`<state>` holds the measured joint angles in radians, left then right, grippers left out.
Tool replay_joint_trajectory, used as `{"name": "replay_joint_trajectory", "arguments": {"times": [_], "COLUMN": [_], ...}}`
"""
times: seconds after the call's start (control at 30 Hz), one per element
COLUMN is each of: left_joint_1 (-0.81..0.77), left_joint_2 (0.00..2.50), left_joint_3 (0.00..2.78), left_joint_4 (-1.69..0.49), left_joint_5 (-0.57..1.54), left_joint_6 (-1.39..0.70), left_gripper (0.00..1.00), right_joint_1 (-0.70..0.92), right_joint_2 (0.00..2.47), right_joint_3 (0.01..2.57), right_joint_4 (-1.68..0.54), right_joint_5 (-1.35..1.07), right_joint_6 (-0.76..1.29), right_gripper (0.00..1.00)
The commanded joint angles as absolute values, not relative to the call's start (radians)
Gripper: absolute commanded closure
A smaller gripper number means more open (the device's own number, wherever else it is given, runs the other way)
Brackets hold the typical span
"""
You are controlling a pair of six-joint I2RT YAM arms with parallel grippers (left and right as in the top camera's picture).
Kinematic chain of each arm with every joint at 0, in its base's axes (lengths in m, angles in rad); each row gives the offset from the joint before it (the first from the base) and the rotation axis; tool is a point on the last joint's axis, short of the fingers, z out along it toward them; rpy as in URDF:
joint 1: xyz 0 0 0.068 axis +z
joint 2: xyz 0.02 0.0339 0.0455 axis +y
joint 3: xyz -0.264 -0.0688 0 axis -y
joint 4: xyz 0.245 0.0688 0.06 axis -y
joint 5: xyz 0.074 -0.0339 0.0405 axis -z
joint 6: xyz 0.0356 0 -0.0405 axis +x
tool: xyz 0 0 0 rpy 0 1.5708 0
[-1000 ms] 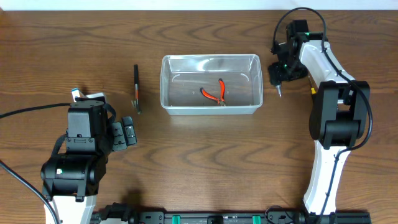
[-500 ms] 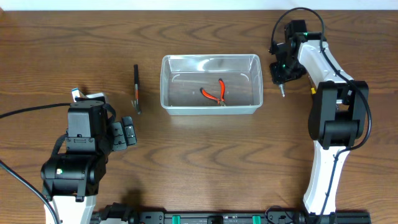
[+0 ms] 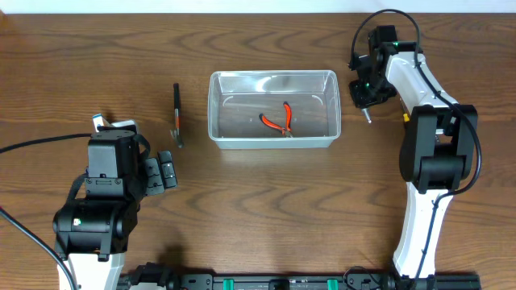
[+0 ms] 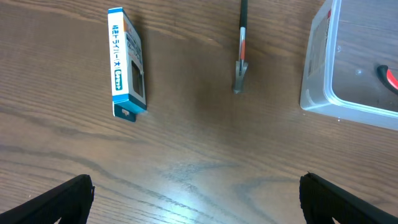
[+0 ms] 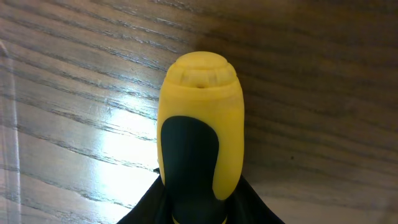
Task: Pack container
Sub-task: 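Lift the screwdriver and drop it into the container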
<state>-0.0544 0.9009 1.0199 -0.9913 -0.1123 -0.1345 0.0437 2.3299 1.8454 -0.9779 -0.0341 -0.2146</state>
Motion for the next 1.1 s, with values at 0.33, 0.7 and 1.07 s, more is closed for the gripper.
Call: {"name": "replay_joint_trajectory", "arguments": {"times": [0.33,0.7,1.07], "left_joint_1": [-0.058,-0.058,-0.058], "left_joint_2": [0.901,0.901,0.901], "left_joint_3": [1.038,1.038,1.038], "left_joint_4": [-0.994,-0.994,-0.995], "left_joint_5": [-0.124,-0.124,-0.124], "left_joint_6": [-0.136,-0.136,-0.136], "left_gripper": [0.02,0.02,0.02], "right_joint_1": [0.103,0.411,0.459], "right_joint_2": [1.988,1.937,2.22], "right_joint_3": [1.98,1.979,1.978], "right_joint_4": [-0.975,-1.071,-1.051], "right_joint_5": [-0.019,-0.072,-0.16], "right_joint_6": [-0.15,-0.689,-0.801], "right_gripper": [0.99,0.99,0.99]}}
